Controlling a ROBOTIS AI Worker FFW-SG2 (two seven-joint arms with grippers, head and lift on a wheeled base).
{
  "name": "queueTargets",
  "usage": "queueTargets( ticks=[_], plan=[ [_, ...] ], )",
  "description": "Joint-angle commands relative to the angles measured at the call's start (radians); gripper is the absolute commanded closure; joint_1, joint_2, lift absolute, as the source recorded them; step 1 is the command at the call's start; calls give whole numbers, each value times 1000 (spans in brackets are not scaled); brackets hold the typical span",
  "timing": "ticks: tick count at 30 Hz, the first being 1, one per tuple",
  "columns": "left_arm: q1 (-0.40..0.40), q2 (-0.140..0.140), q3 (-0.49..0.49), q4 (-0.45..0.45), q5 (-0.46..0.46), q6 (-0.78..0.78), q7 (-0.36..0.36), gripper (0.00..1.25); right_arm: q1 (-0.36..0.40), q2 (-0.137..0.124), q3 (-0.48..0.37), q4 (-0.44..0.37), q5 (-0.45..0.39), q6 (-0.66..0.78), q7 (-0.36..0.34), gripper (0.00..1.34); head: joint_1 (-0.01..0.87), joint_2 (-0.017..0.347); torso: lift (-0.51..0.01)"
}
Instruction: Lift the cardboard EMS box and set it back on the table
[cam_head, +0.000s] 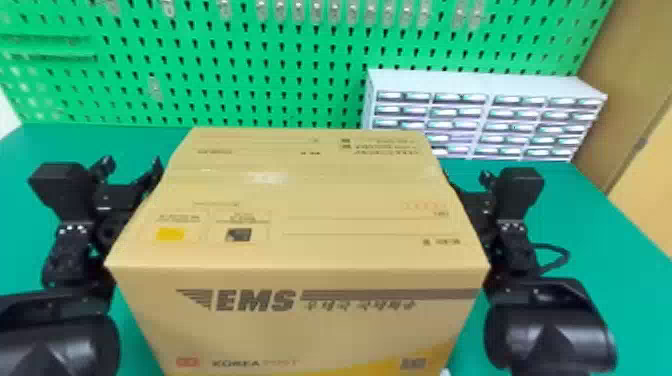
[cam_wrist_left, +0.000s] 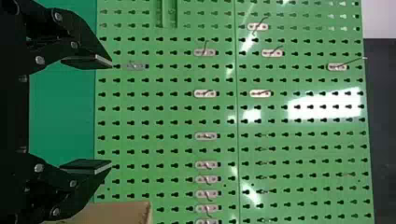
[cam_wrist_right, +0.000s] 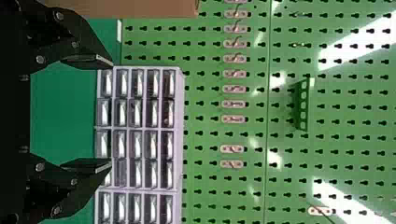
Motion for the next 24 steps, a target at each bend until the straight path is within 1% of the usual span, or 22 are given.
queueTargets(
  ticks=[1, 4, 10, 13, 20, 24],
  plan=[
    [1, 0, 11, 29, 8, -45, 0, 490, 9, -19, 11, 29, -28, -28, 0, 512, 678, -14, -93],
    [1, 0, 16, 35, 12, -55, -1, 490, 14, -22, 11, 32, -37, -37, 0, 512, 678, -14, -93],
    [1, 2, 19, 35, 12, -60, -7, 490, 12, -13, 1, 32, -36, -45, 0, 512, 678, -14, -93],
    [-2, 2, 27, 35, 12, -62, -14, 490, 14, -13, -5, 31, -29, -48, 0, 512, 678, -14, -93],
    [-4, 5, 70, 32, 5, -65, -64, 492, 26, -26, -58, -3, -16, -48, 0, 512, 678, -14, -93],
    [6, 8, 86, 18, 5, -66, -67, 490, 35, -37, -99, -29, -6, -48, 0, 510, 678, -14, -93]
  ],
)
